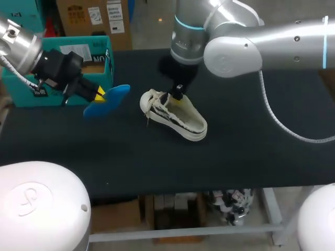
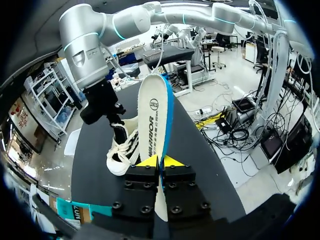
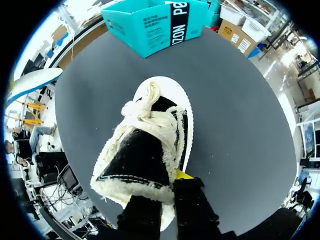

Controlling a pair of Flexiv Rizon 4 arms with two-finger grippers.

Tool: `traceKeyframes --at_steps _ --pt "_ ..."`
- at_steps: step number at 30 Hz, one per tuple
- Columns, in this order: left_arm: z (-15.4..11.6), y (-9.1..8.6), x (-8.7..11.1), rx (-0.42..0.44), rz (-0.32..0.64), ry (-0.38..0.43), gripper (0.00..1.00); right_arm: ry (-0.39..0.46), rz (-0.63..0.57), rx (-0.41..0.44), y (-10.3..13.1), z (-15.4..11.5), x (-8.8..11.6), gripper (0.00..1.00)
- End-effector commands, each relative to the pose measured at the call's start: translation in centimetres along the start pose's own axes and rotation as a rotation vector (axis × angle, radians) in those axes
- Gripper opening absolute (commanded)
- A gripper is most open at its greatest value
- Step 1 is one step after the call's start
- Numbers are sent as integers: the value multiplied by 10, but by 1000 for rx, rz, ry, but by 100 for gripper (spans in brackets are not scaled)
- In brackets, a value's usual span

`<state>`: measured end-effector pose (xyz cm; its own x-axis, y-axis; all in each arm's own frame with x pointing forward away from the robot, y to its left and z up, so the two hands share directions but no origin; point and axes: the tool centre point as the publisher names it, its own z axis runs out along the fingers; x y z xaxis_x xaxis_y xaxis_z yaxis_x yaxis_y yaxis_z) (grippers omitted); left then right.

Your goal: Open the shoe tongue, take the insole out of the shoe, put the insole back into the shoe, and pack the shoe into the shoebox

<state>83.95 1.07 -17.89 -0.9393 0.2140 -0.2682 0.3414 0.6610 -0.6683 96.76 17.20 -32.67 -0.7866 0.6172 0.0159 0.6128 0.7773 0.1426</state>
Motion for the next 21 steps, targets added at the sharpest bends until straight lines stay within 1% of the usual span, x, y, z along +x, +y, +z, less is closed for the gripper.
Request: traceKeyframes --at_steps 1,7,8,10,11,13,14,16,17,18,20,21 --pt "3 3 -16 25 27 58 0 34 189 -68 -15 -5 1 0" --pt "8 9 -27 62 76 109 0 55 378 -101 -23 -2 7 0" --pt "8 10 -28 70 82 118 0 37 422 -84 -23 -2 7 0" --pt "8 14 -31 77 93 130 0 45 479 -104 -25 -2 9 0" --pt "9 15 -32 78 98 135 0 31 511 -98 -25 -2 9 0" --pt "8 17 -35 80 111 146 0 33 545 -105 -25 -3 11 0" --pt "8 18 -37 81 114 148 0 14 578 -81 -24 -3 12 0" --pt "7 21 -39 91 128 159 0 6 624 -72 -23 -5 15 0" --pt "6 22 -40 94 134 161 0 -20 661 -51 -24 -6 17 0" --pt "6 22 -40 96 140 165 0 -20 666 -65 -24 -7 19 0" --pt "7 24 -41 99 152 177 0 -34 684 -51 -23 -7 22 0" --pt "7 24 -41 100 157 181 0 -29 680 -58 -22 -6 23 0"
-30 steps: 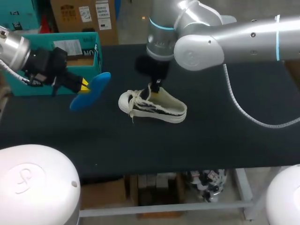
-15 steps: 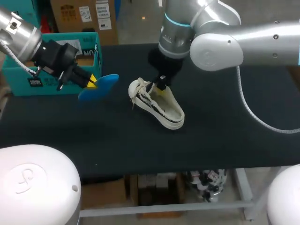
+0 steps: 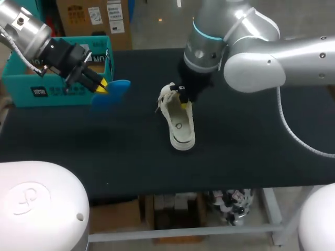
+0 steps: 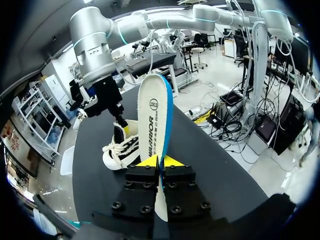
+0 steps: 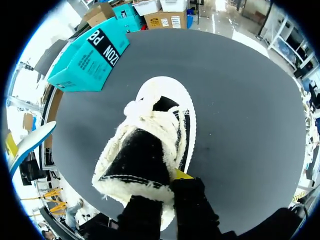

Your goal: Open the shoe tongue, take the insole out of the shoe, put the insole back into the shoe, and pack the shoe into the shoebox

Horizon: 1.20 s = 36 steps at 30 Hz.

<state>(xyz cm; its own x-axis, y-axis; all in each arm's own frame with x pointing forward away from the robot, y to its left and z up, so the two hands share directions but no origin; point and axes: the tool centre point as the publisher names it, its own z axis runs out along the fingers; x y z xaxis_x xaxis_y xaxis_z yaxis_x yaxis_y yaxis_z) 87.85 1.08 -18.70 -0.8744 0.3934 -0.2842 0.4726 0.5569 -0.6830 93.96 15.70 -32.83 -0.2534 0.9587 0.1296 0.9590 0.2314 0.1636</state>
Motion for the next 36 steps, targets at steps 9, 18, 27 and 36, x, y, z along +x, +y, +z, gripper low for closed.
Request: traceKeyframes --at_steps 9,18,27,36 --pt "2 14 -6 32 37 89 0 0 36 -2 -2 20 12 0" --pt "11 12 -5 26 42 108 0 30 41 -5 -4 29 6 100" --pt "23 -17 7 -8 152 119 0 15 55 -61 -30 -18 2 100" --pt "41 -45 24 30 323 139 0 135 -19 -18 -48 -63 -7 100"
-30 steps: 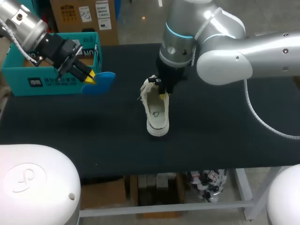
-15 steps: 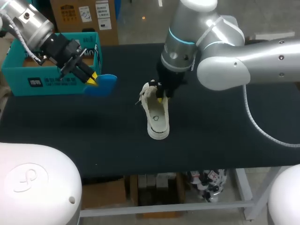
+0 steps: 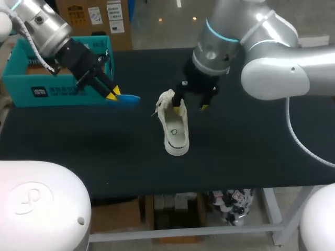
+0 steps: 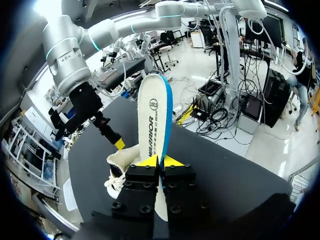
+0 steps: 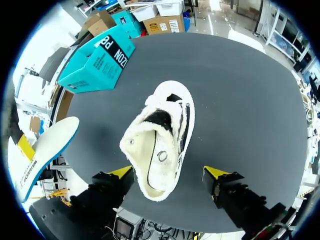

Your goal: Open the shoe tongue, take the insole out of the shoe, put the insole back into the shoe, and pack the shoe into the shoebox

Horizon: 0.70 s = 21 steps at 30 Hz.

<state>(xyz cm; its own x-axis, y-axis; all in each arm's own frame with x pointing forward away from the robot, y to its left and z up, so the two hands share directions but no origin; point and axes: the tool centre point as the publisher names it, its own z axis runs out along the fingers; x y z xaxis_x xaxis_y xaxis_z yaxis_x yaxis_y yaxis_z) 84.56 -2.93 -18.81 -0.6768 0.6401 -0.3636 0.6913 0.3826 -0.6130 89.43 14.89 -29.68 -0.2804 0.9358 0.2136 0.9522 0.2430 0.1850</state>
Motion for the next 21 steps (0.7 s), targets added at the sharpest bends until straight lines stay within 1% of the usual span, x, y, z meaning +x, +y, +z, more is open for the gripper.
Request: traceKeyframes --at_steps 1,6,12,13,14,15,16,18,19,21 --pt "14 -14 8 3 62 -3 0 45 -2 1 -8 -26 -12 100" --pt "30 -20 8 28 127 12 0 45 -2 1 -8 -26 -12 100" --pt "51 -30 -1 42 221 11 0 45 -2 1 -8 -26 -12 100" --pt "54 -31 -3 46 243 8 0 86 4 6 -9 -29 -13 100" --pt "57 -32 -4 47 259 -1 0 89 65 9 -11 -32 -14 100" --pt "60 -32 -6 46 277 -8 0 92 100 7 -12 -34 -15 100" --pt "63 -33 -7 50 300 -9 0 147 101 -2 -14 -37 -15 100" --pt "68 -32 -10 52 335 -19 0 179 262 -9 -18 -42 -21 100" --pt "70 -32 -11 57 356 -18 0 225 316 2 -21 -42 -24 100" --pt "74 -31 -13 85 362 -23 0 271 458 -2 -26 -42 -31 100"
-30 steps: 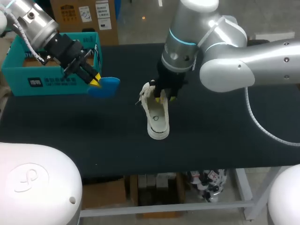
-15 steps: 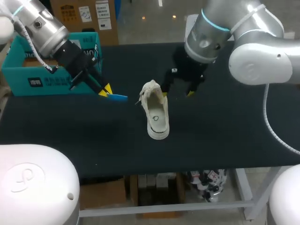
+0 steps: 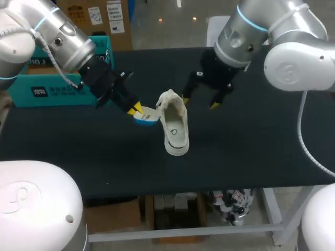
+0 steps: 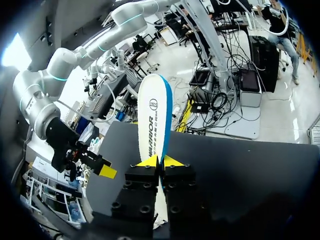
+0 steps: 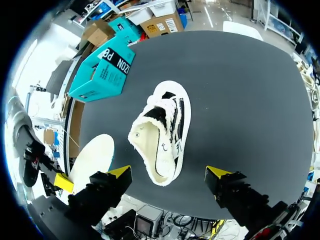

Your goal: Open the shoe tongue, take the insole out of the shoe, put the insole back into the shoe, and pack the shoe into the shoebox

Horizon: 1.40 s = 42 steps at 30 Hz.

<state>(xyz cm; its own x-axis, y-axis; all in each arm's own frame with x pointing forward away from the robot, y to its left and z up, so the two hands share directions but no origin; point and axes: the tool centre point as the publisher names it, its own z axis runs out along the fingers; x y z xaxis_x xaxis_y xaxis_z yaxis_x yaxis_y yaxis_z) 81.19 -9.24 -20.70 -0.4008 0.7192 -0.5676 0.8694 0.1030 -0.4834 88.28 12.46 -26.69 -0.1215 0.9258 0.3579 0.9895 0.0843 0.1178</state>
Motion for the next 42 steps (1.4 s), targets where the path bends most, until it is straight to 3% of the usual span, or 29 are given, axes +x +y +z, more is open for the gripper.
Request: traceKeyframes --at_steps 1,22,29,33,42 --pt "12 6 -3 41 5 -14 0 165 308 -30 -13 -8 -23 100" --pt "18 5 -7 62 -8 2 0 130 343 -19 -13 -5 -23 100" --pt "41 -15 -13 7 74 -6 0 254 538 59 -15 5 -16 100" --pt "50 -20 -14 3 91 -26 0 309 655 73 -19 5 -13 100" --pt "68 -23 -3 1 134 -66 0 423 799 169 -31 16 -6 100"
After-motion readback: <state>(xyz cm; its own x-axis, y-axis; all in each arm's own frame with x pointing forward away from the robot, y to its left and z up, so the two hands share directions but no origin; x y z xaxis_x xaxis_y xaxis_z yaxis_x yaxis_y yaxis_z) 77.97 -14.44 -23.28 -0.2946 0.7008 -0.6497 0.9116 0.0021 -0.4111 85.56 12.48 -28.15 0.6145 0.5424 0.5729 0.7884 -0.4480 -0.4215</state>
